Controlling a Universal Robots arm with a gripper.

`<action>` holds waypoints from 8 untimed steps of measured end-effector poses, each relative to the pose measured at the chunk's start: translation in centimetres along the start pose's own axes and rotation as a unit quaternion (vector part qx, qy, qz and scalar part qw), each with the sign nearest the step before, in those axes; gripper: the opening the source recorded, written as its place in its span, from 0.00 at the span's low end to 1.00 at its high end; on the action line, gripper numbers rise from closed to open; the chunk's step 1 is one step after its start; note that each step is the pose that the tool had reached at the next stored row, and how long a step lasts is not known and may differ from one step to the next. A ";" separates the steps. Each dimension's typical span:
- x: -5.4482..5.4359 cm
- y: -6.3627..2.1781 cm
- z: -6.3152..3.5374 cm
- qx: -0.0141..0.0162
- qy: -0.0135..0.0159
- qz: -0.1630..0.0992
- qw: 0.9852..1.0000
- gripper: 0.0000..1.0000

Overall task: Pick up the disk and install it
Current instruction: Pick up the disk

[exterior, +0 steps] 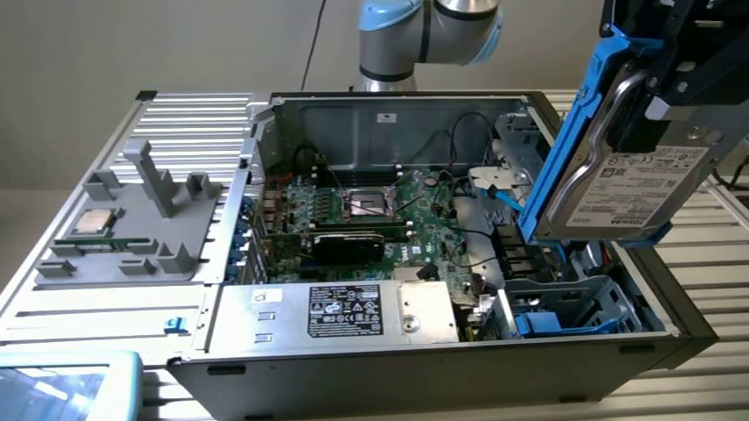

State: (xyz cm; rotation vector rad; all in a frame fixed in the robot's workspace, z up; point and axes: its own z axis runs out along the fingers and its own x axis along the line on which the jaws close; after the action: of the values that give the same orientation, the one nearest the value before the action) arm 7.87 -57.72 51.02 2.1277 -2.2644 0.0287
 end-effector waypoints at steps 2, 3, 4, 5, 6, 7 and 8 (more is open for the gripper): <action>0.0 -0.30 0.35 0.000 0.000 0.000 1.000 0.37; 0.1 -0.44 0.54 0.001 0.000 0.000 1.000 0.37; 0.1 -0.55 0.71 0.001 0.000 0.000 1.000 0.37; 0.2 -0.63 0.89 0.001 0.000 0.000 1.000 0.37; 0.2 -0.65 1.08 0.002 0.000 0.000 1.000 0.37; 0.3 -0.66 1.26 0.002 0.000 0.000 1.000 0.37; 0.3 -0.67 1.45 0.002 0.000 0.000 1.000 0.37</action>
State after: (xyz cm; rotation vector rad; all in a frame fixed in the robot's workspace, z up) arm 8.50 -58.11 49.57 2.1295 -2.2671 0.0339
